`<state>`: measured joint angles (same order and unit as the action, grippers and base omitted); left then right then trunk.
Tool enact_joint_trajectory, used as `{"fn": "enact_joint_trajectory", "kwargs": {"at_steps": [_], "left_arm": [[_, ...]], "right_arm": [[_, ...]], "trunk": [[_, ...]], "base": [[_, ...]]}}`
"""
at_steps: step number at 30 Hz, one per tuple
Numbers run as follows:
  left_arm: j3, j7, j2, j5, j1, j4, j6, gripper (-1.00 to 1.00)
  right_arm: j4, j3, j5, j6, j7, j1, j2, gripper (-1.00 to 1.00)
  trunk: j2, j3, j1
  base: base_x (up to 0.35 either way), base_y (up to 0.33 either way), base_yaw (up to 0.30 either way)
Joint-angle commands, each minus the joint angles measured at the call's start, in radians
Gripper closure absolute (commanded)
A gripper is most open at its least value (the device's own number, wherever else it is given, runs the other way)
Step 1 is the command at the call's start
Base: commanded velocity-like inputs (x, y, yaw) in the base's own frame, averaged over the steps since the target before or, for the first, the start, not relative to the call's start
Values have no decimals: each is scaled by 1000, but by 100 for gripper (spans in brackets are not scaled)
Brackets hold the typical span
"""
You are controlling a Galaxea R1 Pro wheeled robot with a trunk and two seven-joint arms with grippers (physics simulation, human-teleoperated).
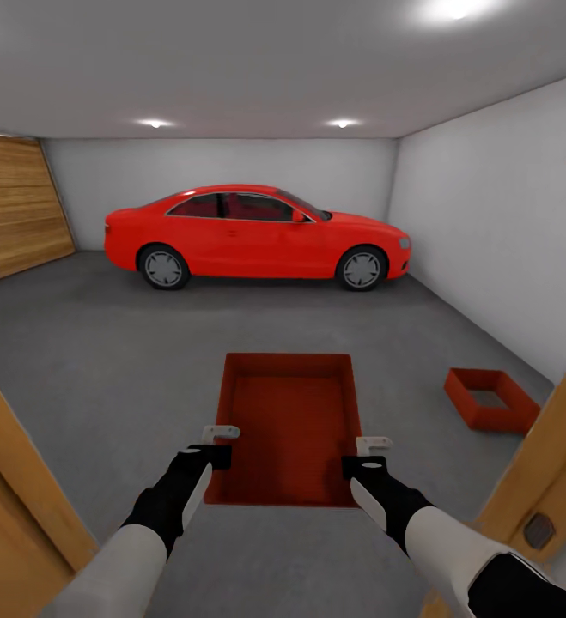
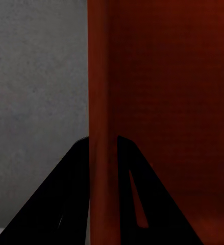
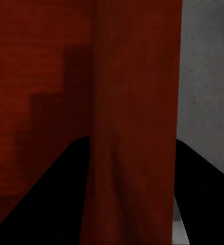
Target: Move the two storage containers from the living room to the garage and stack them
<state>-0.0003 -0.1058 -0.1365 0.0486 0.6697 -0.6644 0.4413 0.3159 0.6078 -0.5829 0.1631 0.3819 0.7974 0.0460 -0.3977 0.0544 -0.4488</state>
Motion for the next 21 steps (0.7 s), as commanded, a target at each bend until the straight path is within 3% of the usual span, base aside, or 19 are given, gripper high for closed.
{"fn": "enact_joint_trajectory", "kwargs": {"at_steps": [1,21], "left_arm": [[-3,-37,-2,36,0,-1,8,100],[-4,-37,-2,35,0,0,8,100]], "right_arm": [[2,-3,-2,7,8,2,2,100],[2,-3,-2,7,7,2,2,100]], "trunk": [[-2,2,-1],[-2,2,-1]], "base": [[322,0,-1],[322,0,0]]}}
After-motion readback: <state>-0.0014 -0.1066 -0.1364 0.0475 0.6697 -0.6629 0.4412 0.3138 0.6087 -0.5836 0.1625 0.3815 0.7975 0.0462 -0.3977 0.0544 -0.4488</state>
